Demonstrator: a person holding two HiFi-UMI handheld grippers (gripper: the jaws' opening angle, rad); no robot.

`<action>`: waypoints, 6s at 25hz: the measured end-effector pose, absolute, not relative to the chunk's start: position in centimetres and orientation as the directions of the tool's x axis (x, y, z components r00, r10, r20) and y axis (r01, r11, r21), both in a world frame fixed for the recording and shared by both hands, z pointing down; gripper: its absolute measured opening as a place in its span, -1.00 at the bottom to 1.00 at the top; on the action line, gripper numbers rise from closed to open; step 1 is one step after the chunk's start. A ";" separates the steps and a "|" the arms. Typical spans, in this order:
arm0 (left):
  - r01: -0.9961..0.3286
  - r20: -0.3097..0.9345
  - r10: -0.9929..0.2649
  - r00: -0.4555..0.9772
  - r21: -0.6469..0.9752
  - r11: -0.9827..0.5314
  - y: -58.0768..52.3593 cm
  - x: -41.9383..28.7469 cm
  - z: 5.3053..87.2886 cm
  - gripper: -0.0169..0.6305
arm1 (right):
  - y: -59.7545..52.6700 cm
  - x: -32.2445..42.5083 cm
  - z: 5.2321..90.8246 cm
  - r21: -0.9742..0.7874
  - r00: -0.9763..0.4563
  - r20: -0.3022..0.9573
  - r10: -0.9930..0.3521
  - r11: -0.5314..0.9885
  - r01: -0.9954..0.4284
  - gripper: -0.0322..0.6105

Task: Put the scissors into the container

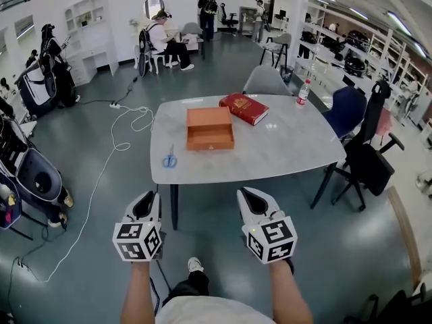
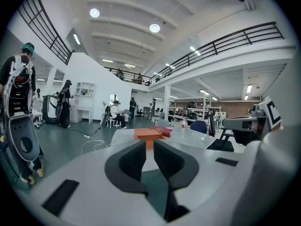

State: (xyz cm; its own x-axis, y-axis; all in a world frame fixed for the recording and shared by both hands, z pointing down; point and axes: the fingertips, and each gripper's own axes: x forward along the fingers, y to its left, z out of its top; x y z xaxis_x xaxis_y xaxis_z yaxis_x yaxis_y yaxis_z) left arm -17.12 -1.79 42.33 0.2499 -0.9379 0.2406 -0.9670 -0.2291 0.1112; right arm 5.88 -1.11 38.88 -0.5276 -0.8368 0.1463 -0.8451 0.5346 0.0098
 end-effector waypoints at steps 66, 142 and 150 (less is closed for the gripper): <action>-0.979 0.860 -0.480 0.172 0.095 -0.181 -33.0 -21.5 67.0 -0.58 | -44.4 -1.6 46.1 -0.085 -0.681 0.332 -0.653 0.698 -0.711 -0.89; -0.609 0.779 -0.468 0.417 -0.143 -0.780 -43.6 -12.4 56.0 -0.71 | -49.7 4.3 43.5 -0.081 -0.521 0.285 -0.805 0.521 -0.850 -0.89; -0.461 0.788 -0.370 0.492 -0.124 -0.879 -44.4 -8.9 57.1 -0.71 | -49.1 6.2 43.8 -0.073 -0.424 0.296 -0.856 0.422 -0.903 -0.89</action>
State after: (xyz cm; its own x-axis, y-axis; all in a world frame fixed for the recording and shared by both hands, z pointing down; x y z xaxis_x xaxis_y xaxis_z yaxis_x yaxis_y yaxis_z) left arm -8.94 -44.38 57.08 0.4918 -0.3698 0.7883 -0.4610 -0.8786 -0.1245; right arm 6.24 -49.10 43.79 -0.4241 -0.8561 0.2955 -0.9035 0.4224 -0.0729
